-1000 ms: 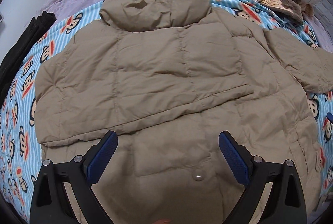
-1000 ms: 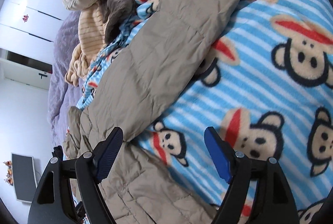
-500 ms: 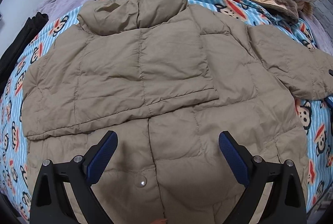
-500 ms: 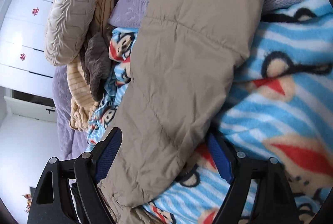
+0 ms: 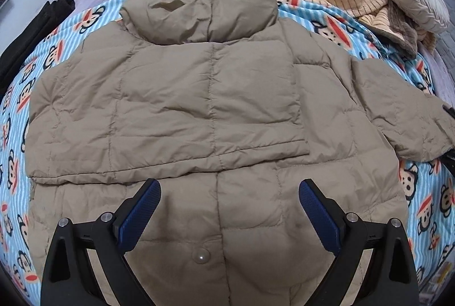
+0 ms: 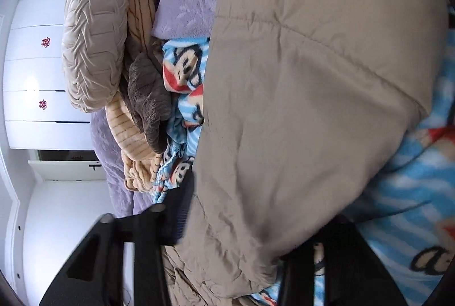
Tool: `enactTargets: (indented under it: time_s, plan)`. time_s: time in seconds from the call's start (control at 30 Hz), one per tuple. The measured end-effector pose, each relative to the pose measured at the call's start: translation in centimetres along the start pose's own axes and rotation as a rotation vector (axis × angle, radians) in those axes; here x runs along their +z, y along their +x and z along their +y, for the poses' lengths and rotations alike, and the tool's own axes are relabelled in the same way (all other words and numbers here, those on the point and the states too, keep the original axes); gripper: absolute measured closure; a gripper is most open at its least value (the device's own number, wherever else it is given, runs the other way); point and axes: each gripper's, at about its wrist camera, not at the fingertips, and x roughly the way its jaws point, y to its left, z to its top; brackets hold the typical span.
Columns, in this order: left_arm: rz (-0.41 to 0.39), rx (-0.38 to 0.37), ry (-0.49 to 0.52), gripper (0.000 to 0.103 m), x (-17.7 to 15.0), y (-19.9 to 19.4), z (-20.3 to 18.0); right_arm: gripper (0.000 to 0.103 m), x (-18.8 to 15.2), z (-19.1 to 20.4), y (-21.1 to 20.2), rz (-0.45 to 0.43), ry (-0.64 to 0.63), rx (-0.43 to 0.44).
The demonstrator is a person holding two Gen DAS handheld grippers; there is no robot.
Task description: Fold large clothes
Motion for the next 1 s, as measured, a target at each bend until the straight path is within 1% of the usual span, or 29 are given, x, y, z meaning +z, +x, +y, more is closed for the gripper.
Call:
enactTargets:
  time_s: [0.03,0.1,0.2,0.3,0.4,0.47,0.5,0.53,0.6,0.67,0.73,0.8,0.9,1.0]
  plan:
    - [-0.006,-0.003,-0.007,0.005,0.1,-0.1,0.7,0.093,-0.4,0.4,0.1,0.003,-0.016,0.001]
    - [-0.015,0.004,-0.016,0.005,0.3,-0.3,1.9,0.094,-1.2,1.8,0.2,0.000,-0.075,-0.014]
    - [-0.036,0.016,-0.043,0.005,0.6,-0.6,4.3,0.094,-3.9,6.1,0.6,0.025,-0.252,-0.023]
    - [-0.069,0.033,-0.089,0.005,1.1,-1.1,7.2,0.094,-8.2,11.4,1.5,0.066,-0.457,-0.008]
    - [-0.089,0.045,-0.117,0.005,1.6,-1.4,9.9,0.094,-14.3,16.5,3.0,0.108,-0.694,-0.008]
    - [-0.094,0.054,-0.128,0.005,1.7,-1.4,11.3,0.094,-20.2,19.7,4.5,0.137,-0.908,-0.026]
    - [-0.099,0.063,-0.133,0.005,1.7,-1.5,12.0,0.094,-22.7,20.6,5.2,0.150,-0.989,-0.036]
    - [-0.101,0.068,-0.136,0.005,1.6,-1.5,12.8,0.094,-26.1,21.5,6.3,0.171,-1.089,-0.050]
    - [-0.100,0.081,-0.146,0.005,1.5,-1.4,14.0,0.094,-31.3,21.9,8.4,0.215,-1.212,-0.086]
    - [-0.098,0.086,-0.148,0.005,1.2,-1.4,15.0,0.094,-35.2,21.0,10.6,0.263,-1.268,-0.134]
    - [-0.100,0.094,-0.140,0.005,0.9,-1.5,15.8,0.094,-37.4,19.5,12.7,0.314,-1.264,-0.187]
    - [-0.103,0.105,-0.125,0.005,0.7,-1.4,16.2,0.094,-38.2,17.7,14.4,0.337,-1.236,-0.244]
    - [-0.099,0.112,-0.117,0.005,0.7,-1.0,16.7,0.094,-37.5,15.4,15.7,0.358,-1.168,-0.287]
    - [-0.070,0.078,-0.142,0.005,0.7,-0.1,16.8,0.094,-36.9,14.3,16.0,0.367,-1.120,-0.292]
